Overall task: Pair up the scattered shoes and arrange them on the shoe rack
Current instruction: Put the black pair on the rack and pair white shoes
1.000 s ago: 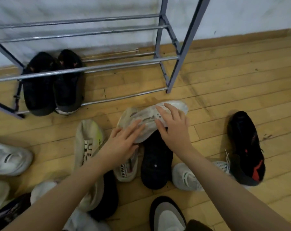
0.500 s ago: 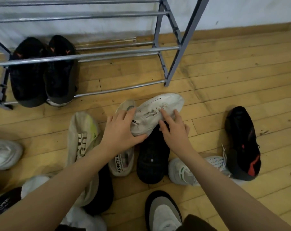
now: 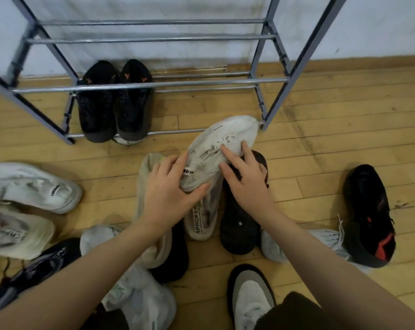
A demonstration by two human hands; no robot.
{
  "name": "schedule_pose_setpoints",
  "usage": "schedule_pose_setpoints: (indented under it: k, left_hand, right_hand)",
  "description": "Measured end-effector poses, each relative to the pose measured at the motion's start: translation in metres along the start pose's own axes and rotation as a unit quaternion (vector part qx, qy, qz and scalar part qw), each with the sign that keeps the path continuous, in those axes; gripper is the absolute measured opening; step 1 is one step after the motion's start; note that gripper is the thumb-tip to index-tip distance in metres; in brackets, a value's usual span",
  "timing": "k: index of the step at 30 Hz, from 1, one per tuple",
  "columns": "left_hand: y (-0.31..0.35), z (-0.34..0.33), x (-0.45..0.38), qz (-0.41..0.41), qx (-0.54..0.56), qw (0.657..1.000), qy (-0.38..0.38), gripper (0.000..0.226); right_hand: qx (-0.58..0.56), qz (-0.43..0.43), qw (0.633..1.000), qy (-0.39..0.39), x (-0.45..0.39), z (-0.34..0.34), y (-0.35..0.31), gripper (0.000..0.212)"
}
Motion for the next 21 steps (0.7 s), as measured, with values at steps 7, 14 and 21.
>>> schedule_pose_setpoints:
  k: [7, 14, 21]
  left_hand:
    - [-0.058, 0.074, 0.034, 0.076, -0.047, 0.994, 0.061, 0.079]
    - [-0.138, 0.127, 0.084, 0.178, -0.068, 0.975, 0.116, 0.077]
    - [-0.203, 0.177, 0.127, 0.253, -0.082, 0.942, 0.205, 0.073]
  right_hand:
    - [-0.025, 0.073, 0.995, -0.055, -0.006, -0.063, -0.080, 0.037]
    - [-0.028, 0.152, 0.977, -0.146, -0.006, -0.148, -0.160, 0.035]
    - [-0.051, 0.234, 0.947, -0.213, -0.004, -0.229, -0.234, 0.033]
Point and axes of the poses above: each hand's wrist, its own x-axis away from the middle knuckle, its own z-axis out of the back of the hand, y = z × x, the point moved 7 cm from there along -x, towards the middle knuckle, and after that the axes turned 3 degrees about y, right-handed, at the moved point
